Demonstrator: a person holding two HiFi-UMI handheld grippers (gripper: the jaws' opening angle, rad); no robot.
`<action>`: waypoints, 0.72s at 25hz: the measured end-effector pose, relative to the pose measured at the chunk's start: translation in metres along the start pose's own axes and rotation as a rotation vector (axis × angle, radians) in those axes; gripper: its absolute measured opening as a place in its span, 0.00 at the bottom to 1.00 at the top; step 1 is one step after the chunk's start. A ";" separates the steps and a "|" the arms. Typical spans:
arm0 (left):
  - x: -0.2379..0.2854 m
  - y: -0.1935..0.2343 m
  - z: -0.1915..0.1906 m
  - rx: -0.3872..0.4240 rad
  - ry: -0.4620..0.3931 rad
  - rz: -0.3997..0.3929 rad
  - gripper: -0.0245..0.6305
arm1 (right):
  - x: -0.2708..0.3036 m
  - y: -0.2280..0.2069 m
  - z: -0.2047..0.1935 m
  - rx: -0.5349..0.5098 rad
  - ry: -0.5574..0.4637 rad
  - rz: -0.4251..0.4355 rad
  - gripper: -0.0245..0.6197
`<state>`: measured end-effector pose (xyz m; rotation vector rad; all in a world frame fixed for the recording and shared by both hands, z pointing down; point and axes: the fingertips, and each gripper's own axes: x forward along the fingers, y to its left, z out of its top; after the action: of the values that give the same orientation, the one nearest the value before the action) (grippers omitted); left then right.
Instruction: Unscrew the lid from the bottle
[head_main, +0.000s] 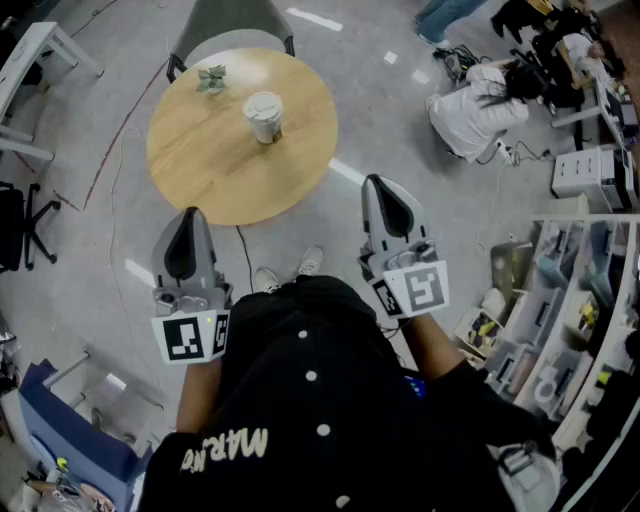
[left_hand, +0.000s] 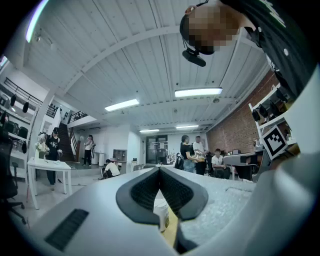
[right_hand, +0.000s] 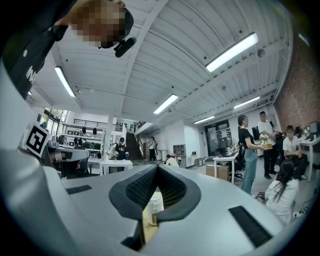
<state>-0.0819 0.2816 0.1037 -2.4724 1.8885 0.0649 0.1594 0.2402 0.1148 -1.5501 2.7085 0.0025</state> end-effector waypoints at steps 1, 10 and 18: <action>0.000 -0.001 0.000 0.001 0.002 -0.002 0.04 | 0.000 0.000 0.000 -0.002 0.003 0.001 0.04; 0.003 -0.003 -0.004 0.017 0.006 -0.010 0.04 | 0.001 -0.001 0.000 0.034 -0.026 0.000 0.05; 0.006 -0.011 -0.007 0.038 0.004 -0.039 0.05 | 0.004 -0.007 -0.005 0.040 -0.019 0.012 0.05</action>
<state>-0.0694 0.2788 0.1105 -2.4849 1.8251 0.0233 0.1628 0.2331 0.1202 -1.5153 2.6870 -0.0361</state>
